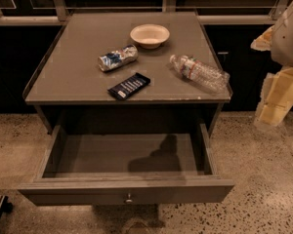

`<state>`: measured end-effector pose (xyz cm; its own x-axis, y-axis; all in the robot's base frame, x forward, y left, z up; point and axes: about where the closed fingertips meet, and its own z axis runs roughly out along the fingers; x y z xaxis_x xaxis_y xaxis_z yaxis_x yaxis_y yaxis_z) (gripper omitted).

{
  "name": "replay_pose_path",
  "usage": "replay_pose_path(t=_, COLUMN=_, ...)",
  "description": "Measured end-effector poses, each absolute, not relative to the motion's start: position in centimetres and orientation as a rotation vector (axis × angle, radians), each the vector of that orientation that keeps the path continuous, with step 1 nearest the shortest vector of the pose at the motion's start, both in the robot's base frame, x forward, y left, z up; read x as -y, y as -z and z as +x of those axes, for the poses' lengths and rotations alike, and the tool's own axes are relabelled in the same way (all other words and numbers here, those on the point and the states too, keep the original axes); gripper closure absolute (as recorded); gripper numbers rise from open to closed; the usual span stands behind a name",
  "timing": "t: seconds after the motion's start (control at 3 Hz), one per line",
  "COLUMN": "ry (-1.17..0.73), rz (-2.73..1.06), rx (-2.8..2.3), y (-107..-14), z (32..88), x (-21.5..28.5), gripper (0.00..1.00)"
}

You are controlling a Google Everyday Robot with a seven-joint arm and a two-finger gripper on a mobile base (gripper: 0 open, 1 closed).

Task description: Place redbull can into top drawer

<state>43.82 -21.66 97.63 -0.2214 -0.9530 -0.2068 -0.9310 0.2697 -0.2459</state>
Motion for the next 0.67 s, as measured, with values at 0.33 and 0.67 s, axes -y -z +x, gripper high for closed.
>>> replay_pose_path(t=0.33, ry=0.099, rz=-1.724, rx=-2.232, y=-97.63, z=43.82, x=21.66, gripper=0.0)
replay_pose_path(t=0.67, ry=0.092, rz=-1.732, rx=-2.202, y=-97.81, z=44.59, x=21.44, gripper=0.0)
